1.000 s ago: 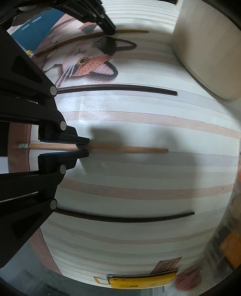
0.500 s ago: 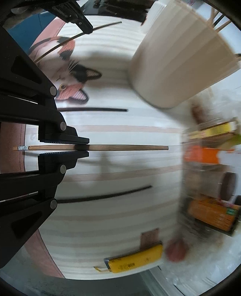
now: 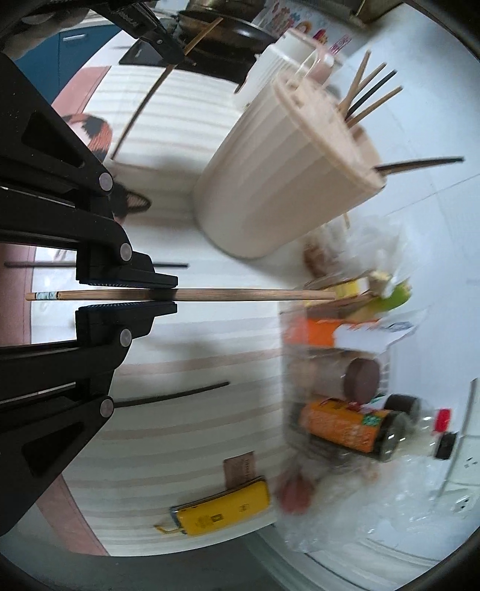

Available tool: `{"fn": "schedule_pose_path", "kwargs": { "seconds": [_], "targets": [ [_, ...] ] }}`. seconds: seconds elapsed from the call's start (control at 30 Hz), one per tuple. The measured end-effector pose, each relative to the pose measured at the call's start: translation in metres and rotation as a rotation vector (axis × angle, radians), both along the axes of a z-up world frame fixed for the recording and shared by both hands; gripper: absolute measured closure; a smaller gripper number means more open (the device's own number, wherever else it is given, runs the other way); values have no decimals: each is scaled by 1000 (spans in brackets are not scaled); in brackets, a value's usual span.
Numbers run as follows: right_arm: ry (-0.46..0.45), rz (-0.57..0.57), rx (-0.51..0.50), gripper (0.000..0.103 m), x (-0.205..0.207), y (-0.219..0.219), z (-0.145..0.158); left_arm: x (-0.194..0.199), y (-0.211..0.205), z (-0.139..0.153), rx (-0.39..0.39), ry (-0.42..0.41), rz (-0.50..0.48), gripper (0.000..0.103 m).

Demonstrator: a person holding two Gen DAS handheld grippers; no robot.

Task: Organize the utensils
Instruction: 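Lift both wooden chopsticks and carry them over the beige holder, then lower both chopsticks into the holder and open both tools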

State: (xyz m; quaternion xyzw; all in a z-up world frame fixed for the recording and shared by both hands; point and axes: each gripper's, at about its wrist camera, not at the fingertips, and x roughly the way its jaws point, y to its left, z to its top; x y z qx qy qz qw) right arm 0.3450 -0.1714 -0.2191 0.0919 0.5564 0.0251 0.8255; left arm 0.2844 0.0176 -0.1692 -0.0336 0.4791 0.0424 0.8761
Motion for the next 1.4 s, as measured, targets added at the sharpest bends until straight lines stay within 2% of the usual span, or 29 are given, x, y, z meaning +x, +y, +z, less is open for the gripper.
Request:
{"fn": "schedule_pose_path", "kwargs": {
  "seconds": [0.17,0.27,0.57,0.73,0.83,1.0,1.17,1.4],
  "targets": [
    [-59,0,42,96,11,7,28,2,7,40,-16,-80,22,99],
    [-97,-1,72,96,19,11,50,1,12,75,-28,-139,29,99],
    [-247,23,147,96,62,26,134,12,14,161,-99,-284,19,99],
    [-333,19,155,96,92,32,171,27,3,190,-140,-343,-16,99],
    [-379,7,164,96,108,33,185,42,-8,197,-169,-357,-43,99],
    [-424,-25,208,96,132,32,188,80,-23,192,-187,-357,-58,99],
    [-456,-56,223,96,155,32,173,119,-28,168,-182,-296,-58,99],
    [-475,-47,199,96,180,40,141,149,-31,133,-183,-193,-70,99]
  ]
}}
